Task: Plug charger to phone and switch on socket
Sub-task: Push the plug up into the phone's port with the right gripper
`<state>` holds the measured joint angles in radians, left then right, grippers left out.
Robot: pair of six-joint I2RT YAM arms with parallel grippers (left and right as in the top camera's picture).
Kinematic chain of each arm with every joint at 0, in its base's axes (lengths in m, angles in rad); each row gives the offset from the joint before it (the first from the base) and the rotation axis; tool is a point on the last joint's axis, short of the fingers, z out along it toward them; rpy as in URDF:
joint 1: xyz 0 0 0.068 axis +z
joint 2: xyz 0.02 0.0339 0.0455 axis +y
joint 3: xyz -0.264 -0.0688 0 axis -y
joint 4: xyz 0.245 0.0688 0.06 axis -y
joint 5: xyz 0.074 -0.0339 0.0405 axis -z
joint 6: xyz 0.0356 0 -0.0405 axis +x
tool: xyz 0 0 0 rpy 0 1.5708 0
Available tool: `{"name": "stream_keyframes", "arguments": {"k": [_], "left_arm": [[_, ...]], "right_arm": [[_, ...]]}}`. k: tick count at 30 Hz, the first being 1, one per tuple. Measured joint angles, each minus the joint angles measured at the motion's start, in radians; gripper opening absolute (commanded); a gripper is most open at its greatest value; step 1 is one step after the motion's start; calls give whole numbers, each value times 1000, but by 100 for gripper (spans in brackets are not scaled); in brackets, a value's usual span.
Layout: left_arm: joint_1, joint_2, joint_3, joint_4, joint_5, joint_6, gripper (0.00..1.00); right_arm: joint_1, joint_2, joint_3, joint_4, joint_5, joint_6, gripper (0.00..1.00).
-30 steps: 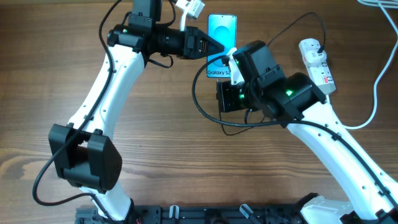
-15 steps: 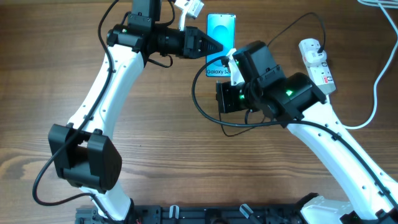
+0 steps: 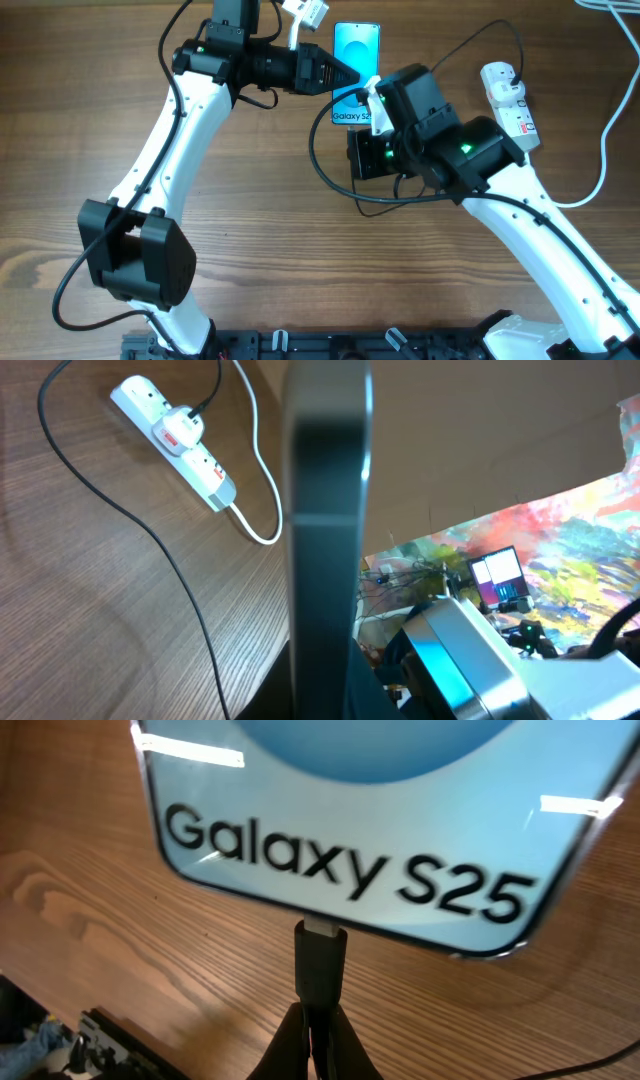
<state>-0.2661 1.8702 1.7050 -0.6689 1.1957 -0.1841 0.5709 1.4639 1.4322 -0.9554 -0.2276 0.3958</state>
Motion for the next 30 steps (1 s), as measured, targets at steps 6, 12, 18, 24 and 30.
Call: {"name": "stream_keyframes", "arguments": {"k": [6, 12, 18, 24, 30], "left_arm": [[1, 0, 0, 0, 0, 19, 4], [11, 0, 0, 0, 0, 23, 4], [12, 0, 0, 0, 0, 23, 4], [12, 0, 0, -5, 0, 26, 4], [12, 0, 0, -8, 0, 26, 4]], "right_arm": [[-10, 0, 0, 0, -14, -7, 4], [-10, 0, 0, 0, -20, -8, 4], [-10, 0, 0, 0, -24, -8, 4], [-10, 0, 0, 15, -27, -8, 4], [-10, 0, 0, 15, -27, -8, 4]]}}
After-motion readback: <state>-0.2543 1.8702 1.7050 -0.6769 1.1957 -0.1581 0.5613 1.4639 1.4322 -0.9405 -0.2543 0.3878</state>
